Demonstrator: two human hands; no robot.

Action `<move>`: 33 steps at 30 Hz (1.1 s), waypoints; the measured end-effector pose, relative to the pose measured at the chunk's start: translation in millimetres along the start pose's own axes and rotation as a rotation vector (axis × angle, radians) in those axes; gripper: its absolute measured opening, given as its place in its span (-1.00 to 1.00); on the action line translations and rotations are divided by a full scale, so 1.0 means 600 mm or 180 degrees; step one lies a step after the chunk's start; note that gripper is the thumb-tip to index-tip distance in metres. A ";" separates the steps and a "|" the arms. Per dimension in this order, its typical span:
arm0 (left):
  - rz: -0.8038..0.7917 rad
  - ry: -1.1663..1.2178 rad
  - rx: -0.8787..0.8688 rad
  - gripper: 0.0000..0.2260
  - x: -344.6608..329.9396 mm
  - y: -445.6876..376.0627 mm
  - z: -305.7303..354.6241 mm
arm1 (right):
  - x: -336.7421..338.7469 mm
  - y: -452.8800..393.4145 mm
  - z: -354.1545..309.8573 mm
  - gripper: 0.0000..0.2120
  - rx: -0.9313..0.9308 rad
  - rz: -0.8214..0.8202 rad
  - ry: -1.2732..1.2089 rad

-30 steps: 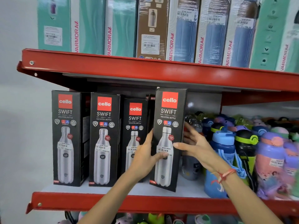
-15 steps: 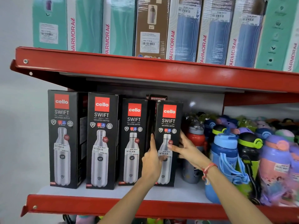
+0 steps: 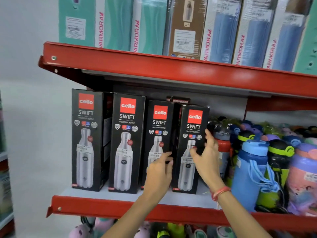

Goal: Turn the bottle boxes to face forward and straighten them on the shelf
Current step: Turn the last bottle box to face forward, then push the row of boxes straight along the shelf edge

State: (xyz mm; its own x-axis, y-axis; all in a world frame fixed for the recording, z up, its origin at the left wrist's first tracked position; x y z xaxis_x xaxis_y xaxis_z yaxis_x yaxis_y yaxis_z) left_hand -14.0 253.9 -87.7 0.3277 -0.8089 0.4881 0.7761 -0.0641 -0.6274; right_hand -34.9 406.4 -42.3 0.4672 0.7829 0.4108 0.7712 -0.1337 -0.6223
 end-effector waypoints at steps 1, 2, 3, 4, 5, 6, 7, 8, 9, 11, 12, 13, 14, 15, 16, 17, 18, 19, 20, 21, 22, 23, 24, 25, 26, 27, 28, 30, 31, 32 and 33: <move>0.0115 0.0039 -0.0058 -0.74 0.024 0.010 -0.009 | -0.008 0.013 -0.015 -0.25 0.0095 0.0154 0.0050; 0.0240 0.0118 -0.0098 -0.77 0.049 0.021 -0.019 | -0.017 0.027 -0.029 -0.25 0.0214 0.0308 0.0145; 0.0370 0.0187 -0.0114 -0.80 0.074 0.032 -0.032 | -0.029 0.040 -0.041 -0.26 0.0327 0.0433 0.0241; 0.0505 0.0216 -0.0122 -0.81 0.100 0.043 -0.046 | -0.043 0.053 -0.053 -0.29 0.0406 0.0488 0.0288; 0.0631 0.0207 -0.0117 -0.82 0.125 0.052 -0.062 | -0.059 0.064 -0.064 -0.34 0.0455 0.0445 0.0276; 0.0726 0.0183 -0.0107 -0.82 0.150 0.061 -0.079 | -0.076 0.074 -0.076 -0.40 0.0512 0.0311 0.0204; 0.0809 0.0131 -0.0094 -0.81 0.173 0.068 -0.095 | -0.096 0.084 -0.091 -0.47 0.0575 0.0095 0.0063; 0.0891 0.0062 -0.0087 -0.80 0.194 0.073 -0.110 | -0.117 0.093 -0.108 -0.55 0.0634 -0.0180 -0.0118; 0.0982 -0.0022 -0.0084 -0.80 0.214 0.077 -0.124 | -0.138 0.104 -0.126 -0.63 0.0679 -0.0466 -0.0291; 0.1148 -0.0147 -0.0002 -0.78 0.250 0.083 -0.148 | -0.182 0.124 -0.161 -0.74 0.0716 -0.0900 -0.0582; 0.1202 -0.0177 0.0080 -0.76 0.266 0.086 -0.159 | -0.204 0.134 -0.177 -0.76 0.0705 -0.1033 -0.0708; 0.1234 -0.0201 0.0173 -0.75 0.279 0.087 -0.173 | -0.225 0.145 -0.192 -0.77 0.0656 -0.1136 -0.0771; 0.1230 -0.0152 0.0276 -0.73 0.290 0.091 -0.184 | -0.246 0.155 -0.204 -0.75 0.0579 -0.1233 -0.0771; 0.1174 -0.0005 0.0413 -0.70 0.299 0.094 -0.196 | -0.267 0.164 -0.214 -0.72 0.0457 -0.1356 -0.0734; 0.1099 0.0230 0.0579 -0.62 0.308 0.099 -0.206 | -0.285 0.174 -0.223 -0.65 0.0296 -0.1520 -0.0701; 0.1013 0.0493 0.0725 -0.53 0.315 0.103 -0.217 | -0.303 0.185 -0.231 -0.55 0.0104 -0.1715 -0.0729; 0.0874 0.0714 0.0809 -0.47 0.322 0.108 -0.228 | -0.319 0.196 -0.237 -0.44 -0.0076 -0.1934 -0.0798; 0.0661 0.0900 0.0799 -0.44 0.329 0.111 -0.238 | -0.334 0.206 -0.244 -0.35 -0.0193 -0.2125 -0.0865; 0.0396 0.1037 0.0748 -0.39 0.336 0.115 -0.245 | -0.346 0.214 -0.252 -0.30 -0.0244 -0.2252 -0.0912; 0.0100 0.1181 0.0698 -0.36 0.342 0.116 -0.253 | -0.355 0.218 -0.258 -0.28 -0.0260 -0.2306 -0.0985; -0.0157 0.1276 0.0687 -0.35 0.348 0.117 -0.260 | -0.362 0.219 -0.265 -0.27 -0.0278 -0.2310 -0.1096; -0.0369 0.1293 0.0706 -0.36 0.353 0.117 -0.266 | -0.367 0.219 -0.268 -0.27 -0.0326 -0.2289 -0.1193; -0.0509 0.1215 0.0740 -0.34 0.358 0.118 -0.272 | -0.371 0.217 -0.271 -0.28 -0.0370 -0.2252 -0.1257; -0.0622 0.1136 0.0775 -0.31 0.362 0.118 -0.278 | -0.375 0.216 -0.271 -0.30 -0.0406 -0.2212 -0.1309; -0.0721 0.1111 0.0829 -0.30 0.366 0.119 -0.282 | -0.375 0.216 -0.271 -0.33 -0.0446 -0.2180 -0.1362; -0.0759 0.1139 0.0847 -0.34 0.370 0.122 -0.283 | -0.375 0.218 -0.270 -0.36 -0.0475 -0.2154 -0.1422; -0.0762 0.1162 0.0857 -0.38 0.375 0.126 -0.282 | -0.373 0.221 -0.269 -0.39 -0.0474 -0.2131 -0.1478; -0.0712 0.1114 0.0859 -0.42 0.384 0.136 -0.278 | -0.364 0.229 -0.267 -0.42 -0.0453 -0.2119 -0.1530; -0.0686 0.1072 0.0846 -0.42 0.387 0.142 -0.275 | -0.360 0.232 -0.266 -0.43 -0.0450 -0.2122 -0.1556; -0.0654 0.1049 0.0818 -0.42 0.390 0.148 -0.272 | -0.355 0.236 -0.264 -0.43 -0.0448 -0.2131 -0.1592; -0.0616 0.1015 0.0790 -0.42 0.392 0.155 -0.269 | -0.352 0.239 -0.262 -0.43 -0.0450 -0.2145 -0.1631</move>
State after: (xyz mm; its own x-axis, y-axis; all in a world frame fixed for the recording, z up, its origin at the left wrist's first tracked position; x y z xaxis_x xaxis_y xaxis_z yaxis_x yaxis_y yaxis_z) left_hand 48.2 -36.6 -128.9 0.0114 -0.9381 0.3461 0.9253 -0.1213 -0.3593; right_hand 45.1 126.3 -113.3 -0.3367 0.8958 0.2902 0.8766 0.4108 -0.2508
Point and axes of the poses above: each hand's wrist, its own y-axis away from the middle knuckle, its own x-axis out of the back of the hand, z = x × y, the point moved 1 cm from there along -y, towards the middle knuckle, and after that the axes turned 9 degrees about -z, right-handed, at the moved point
